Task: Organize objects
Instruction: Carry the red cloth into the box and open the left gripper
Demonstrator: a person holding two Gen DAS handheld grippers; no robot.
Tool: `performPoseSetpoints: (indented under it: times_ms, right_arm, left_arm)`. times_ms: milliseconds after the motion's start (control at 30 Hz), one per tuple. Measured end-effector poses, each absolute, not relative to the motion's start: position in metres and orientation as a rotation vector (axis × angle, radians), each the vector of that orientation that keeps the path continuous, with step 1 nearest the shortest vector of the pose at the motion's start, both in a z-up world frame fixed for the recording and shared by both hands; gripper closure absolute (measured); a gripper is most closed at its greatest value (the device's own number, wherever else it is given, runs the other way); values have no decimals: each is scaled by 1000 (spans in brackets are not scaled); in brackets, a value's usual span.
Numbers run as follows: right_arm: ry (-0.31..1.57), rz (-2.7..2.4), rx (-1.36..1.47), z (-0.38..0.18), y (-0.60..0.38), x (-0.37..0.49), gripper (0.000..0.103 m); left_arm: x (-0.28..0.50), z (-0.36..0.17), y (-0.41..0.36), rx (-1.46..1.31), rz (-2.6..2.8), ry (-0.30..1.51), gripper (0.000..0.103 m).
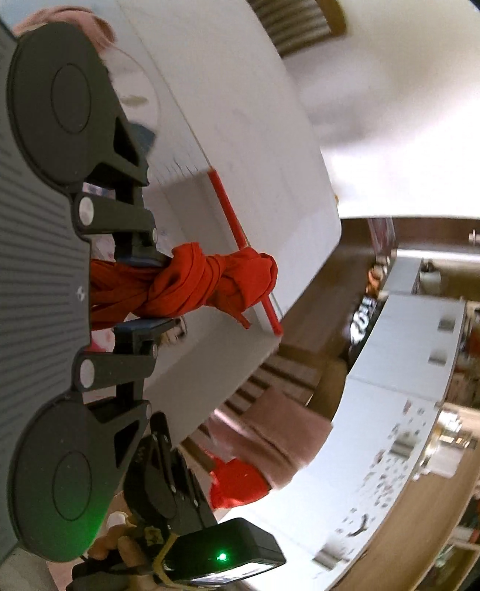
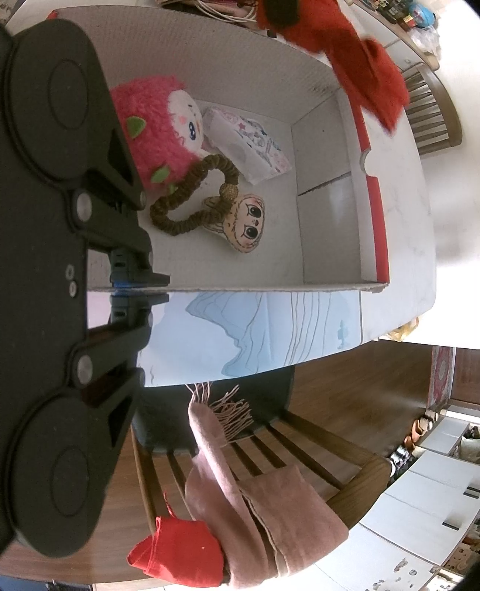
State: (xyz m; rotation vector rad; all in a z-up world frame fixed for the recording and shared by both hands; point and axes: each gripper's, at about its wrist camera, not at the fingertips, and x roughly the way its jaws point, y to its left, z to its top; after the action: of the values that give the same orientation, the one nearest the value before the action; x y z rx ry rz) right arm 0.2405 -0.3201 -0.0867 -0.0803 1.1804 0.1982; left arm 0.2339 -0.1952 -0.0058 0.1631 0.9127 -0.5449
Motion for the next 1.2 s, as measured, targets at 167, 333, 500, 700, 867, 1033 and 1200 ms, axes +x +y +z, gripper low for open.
performPoseSetpoints:
  times_ms: [167,333,500,700,867,1033,1200]
  right_arm:
    - [1179,200,-84,-87,-320,240,102]
    - [1176,206,-84,-88,-321,240,102]
    - [1177,208,-81,-87,-322,240,102]
    - [1177,210,-79,-88,-323,240,102]
    - [1181,212,-81,-88,-323,240,102]
    - [1183,211,-80,-88,-323,241,102]
    - [1184,211,-80,-88,-323,241,102]
  left_arm:
    - [251,-25,-228,231,-578,943,77]
    - [260,-45,-251,338,-634,935,77]
    - [270,-61,-264,427,-632,961,77]
    - [280,-86,-270,452,-625,1038,77]
    - [281,-101,-273,464,-612,1088,77]
    - [280,-104,-272,459,-619,1105,75]
    - [284,-104,-268,397,-613,1123,41]
